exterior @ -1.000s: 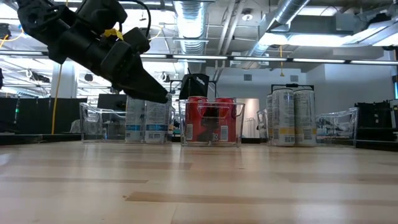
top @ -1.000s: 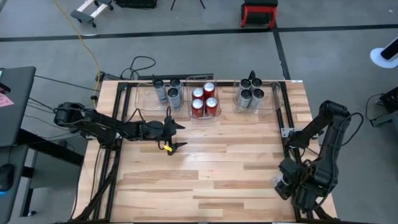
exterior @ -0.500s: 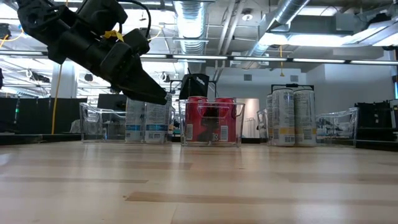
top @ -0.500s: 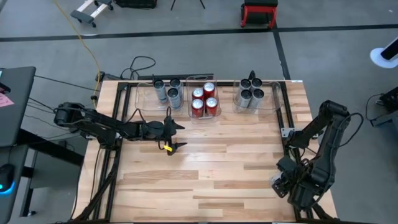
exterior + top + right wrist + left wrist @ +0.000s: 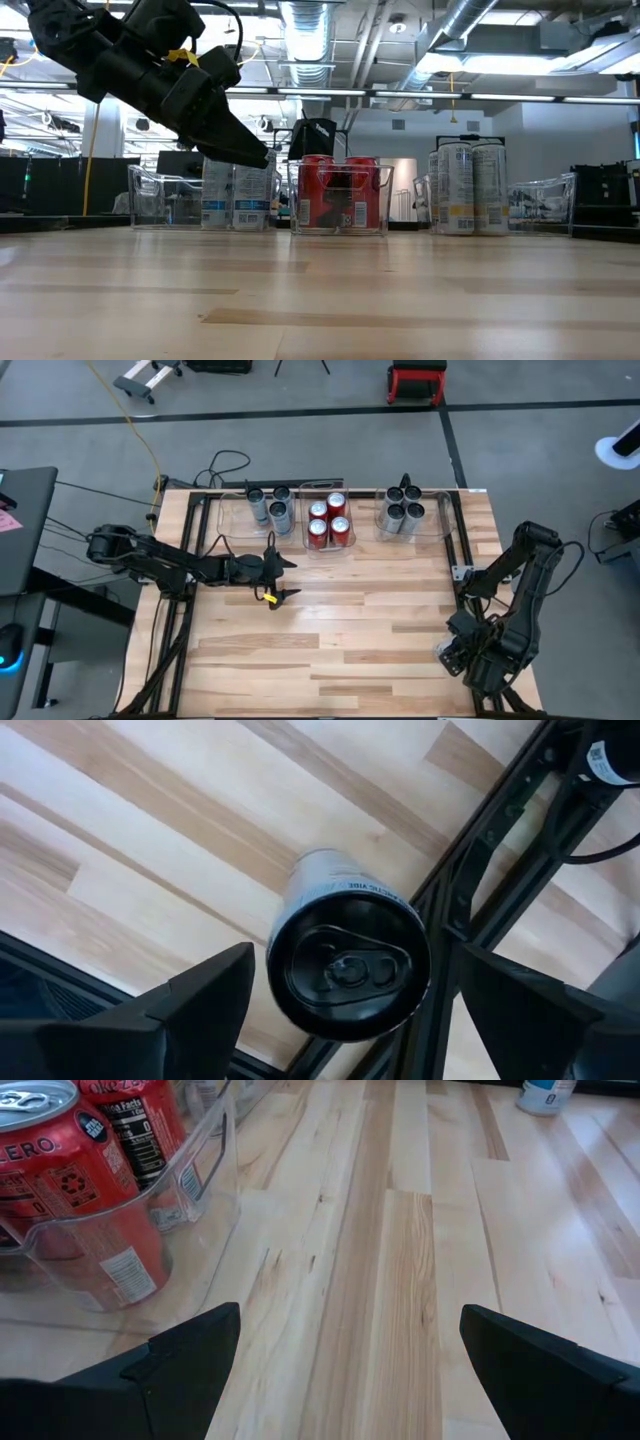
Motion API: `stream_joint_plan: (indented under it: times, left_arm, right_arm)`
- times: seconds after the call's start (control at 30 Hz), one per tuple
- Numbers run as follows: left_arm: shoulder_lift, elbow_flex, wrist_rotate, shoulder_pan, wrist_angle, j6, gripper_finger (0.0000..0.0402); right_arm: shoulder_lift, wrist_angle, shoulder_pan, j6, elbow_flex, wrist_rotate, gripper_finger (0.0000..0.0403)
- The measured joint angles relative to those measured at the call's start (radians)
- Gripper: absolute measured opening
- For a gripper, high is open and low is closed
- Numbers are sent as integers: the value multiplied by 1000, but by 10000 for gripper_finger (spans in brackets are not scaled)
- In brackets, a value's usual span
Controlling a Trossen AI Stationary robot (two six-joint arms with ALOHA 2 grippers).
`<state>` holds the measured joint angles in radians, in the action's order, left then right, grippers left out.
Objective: Sort soda cans
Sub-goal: Put the white-blue soda can into the left transparent bin
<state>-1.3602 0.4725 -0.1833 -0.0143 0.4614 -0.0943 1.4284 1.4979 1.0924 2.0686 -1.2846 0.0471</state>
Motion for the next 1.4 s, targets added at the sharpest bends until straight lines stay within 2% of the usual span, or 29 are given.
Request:
stream_joint_plan:
  times: [0.47,0.57,0.77,0.93,1.17,1.4]
  left_arm:
    - [0,0,0,0,1,-5,375]
    - [1,0,-3,0,10,-5,375]
    - [60,0,-30,-5,48,-23,375]
    - [221,3,-34,-24,-42,-23,375]
    - [471,3,-65,-69,-233,-30,375]
    - [536,-37,-103,-130,-274,-46,375]
  right_arm:
    - [19,-96,-10,-12,95,3,359]
    - [19,-97,-10,-24,98,4,339]
    - [18,-97,-31,-44,98,0,252]
    - [18,-106,-103,-92,98,-3,250]
    - [16,-224,-299,-394,96,31,250]
    - [19,-413,-560,-779,99,81,250]
